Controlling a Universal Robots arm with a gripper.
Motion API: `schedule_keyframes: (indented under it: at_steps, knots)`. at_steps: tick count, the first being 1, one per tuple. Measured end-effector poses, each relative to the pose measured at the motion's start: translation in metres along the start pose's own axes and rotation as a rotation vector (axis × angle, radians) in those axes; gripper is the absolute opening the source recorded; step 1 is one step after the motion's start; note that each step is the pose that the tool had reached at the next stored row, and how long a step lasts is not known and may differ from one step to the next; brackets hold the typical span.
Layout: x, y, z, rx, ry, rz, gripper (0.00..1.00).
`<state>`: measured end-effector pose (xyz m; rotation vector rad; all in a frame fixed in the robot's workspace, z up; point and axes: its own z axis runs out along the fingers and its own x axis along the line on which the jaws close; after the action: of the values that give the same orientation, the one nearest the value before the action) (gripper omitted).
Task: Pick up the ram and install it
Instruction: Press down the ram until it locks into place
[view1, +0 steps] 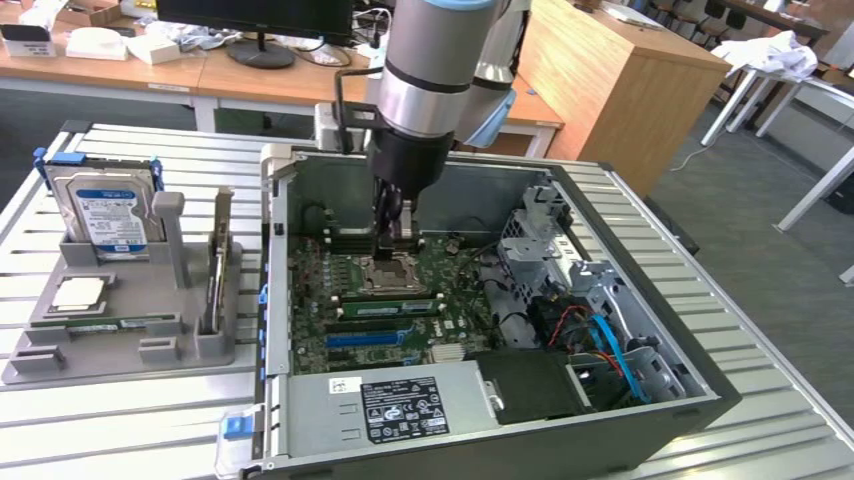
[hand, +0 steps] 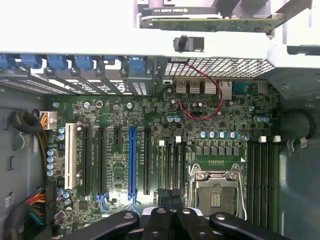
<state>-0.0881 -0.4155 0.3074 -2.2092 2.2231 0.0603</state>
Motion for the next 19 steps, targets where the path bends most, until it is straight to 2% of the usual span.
schedule_keyframes:
  at_steps: [19]
  knots:
    - [-0.001,0.0008,-0.0347,-0.0001,0.0,0.0,0.1]
